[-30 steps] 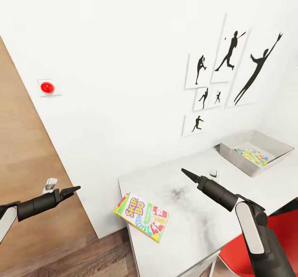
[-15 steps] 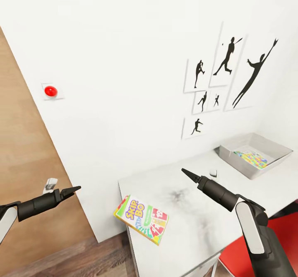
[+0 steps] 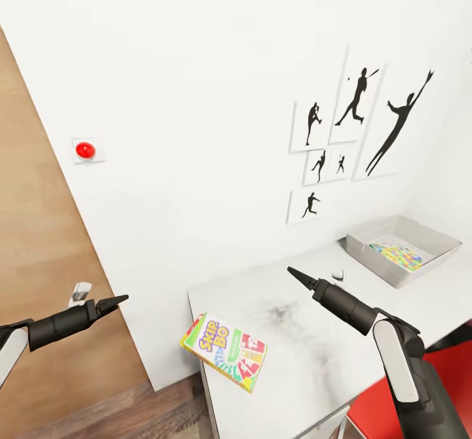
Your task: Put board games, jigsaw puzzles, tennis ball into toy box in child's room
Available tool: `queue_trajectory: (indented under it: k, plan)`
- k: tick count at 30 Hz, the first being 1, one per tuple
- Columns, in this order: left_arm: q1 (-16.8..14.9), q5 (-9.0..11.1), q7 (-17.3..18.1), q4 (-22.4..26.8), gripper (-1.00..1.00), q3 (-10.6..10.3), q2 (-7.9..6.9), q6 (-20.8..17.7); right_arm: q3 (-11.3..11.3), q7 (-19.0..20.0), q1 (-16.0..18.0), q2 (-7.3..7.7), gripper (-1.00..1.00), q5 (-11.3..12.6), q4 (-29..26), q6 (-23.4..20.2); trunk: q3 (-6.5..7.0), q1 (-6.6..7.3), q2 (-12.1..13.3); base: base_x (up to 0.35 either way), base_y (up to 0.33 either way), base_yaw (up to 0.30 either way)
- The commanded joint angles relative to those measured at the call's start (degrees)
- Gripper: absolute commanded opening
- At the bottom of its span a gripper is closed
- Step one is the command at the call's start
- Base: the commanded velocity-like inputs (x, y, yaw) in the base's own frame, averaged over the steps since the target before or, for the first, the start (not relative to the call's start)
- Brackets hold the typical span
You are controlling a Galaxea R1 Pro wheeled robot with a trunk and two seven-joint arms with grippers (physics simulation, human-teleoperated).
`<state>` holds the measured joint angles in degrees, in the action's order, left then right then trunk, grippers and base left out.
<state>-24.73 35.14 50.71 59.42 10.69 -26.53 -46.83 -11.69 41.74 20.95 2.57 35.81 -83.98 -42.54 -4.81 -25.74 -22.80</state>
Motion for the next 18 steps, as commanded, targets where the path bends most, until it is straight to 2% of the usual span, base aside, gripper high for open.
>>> queue_trajectory:
  k: [1, 18]
  plan:
    - [-0.1, 0.1, 0.1, 0.0, 1.0, 0.0, 0.01, -0.3, 0.0, 0.1, 0.1, -0.01, 1.0, 0.2, 0.0, -0.4, -0.03, -0.04, -0.1, 0.0, 0.0, 0.0]
    - [-0.1, 0.1, 0.1, 0.0, 1.0, 0.0, 0.07, -0.3, 0.0, 0.1, 0.1, -0.02, 1.0, 0.2, 0.0, -0.4, 1.56, -0.04, -0.1, 0.0, 0.0, 0.0]
